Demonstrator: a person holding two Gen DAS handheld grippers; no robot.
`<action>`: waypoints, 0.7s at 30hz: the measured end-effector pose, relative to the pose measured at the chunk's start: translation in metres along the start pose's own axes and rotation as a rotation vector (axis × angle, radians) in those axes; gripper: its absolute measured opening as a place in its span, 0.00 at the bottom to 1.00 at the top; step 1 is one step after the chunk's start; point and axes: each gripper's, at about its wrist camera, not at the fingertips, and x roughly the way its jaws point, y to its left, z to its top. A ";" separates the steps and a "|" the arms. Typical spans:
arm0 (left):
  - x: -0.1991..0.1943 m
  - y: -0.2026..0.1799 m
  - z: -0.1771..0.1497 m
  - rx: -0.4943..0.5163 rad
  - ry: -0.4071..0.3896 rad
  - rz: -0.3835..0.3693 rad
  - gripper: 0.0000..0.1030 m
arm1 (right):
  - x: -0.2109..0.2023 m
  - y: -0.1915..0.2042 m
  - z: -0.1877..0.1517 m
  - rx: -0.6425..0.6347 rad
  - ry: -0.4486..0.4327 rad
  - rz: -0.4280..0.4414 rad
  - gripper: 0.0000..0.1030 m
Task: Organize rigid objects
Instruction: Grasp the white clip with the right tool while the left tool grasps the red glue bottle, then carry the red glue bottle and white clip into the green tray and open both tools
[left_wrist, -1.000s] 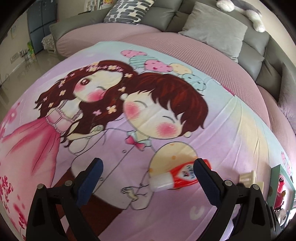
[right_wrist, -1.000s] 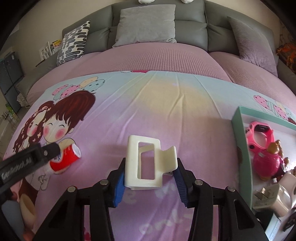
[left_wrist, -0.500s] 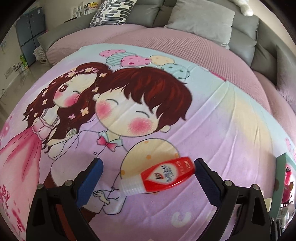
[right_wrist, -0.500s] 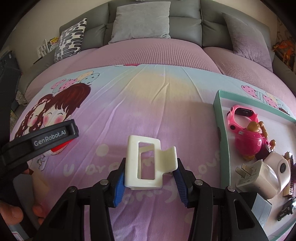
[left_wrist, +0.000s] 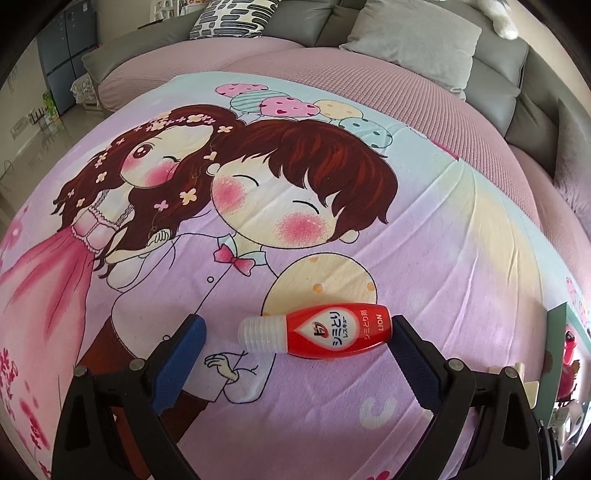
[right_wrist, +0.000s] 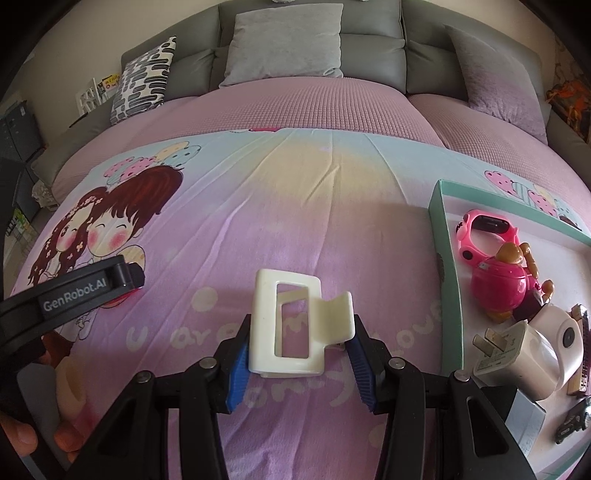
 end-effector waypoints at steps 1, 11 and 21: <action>-0.001 0.001 -0.001 -0.002 -0.001 -0.001 0.95 | 0.000 0.000 0.000 -0.001 0.000 0.000 0.49; -0.010 0.001 -0.005 0.002 -0.005 -0.016 0.77 | 0.001 0.000 0.000 -0.001 0.000 0.000 0.49; -0.017 -0.007 -0.002 0.014 -0.014 -0.062 0.77 | 0.002 0.000 -0.001 -0.002 0.000 0.006 0.49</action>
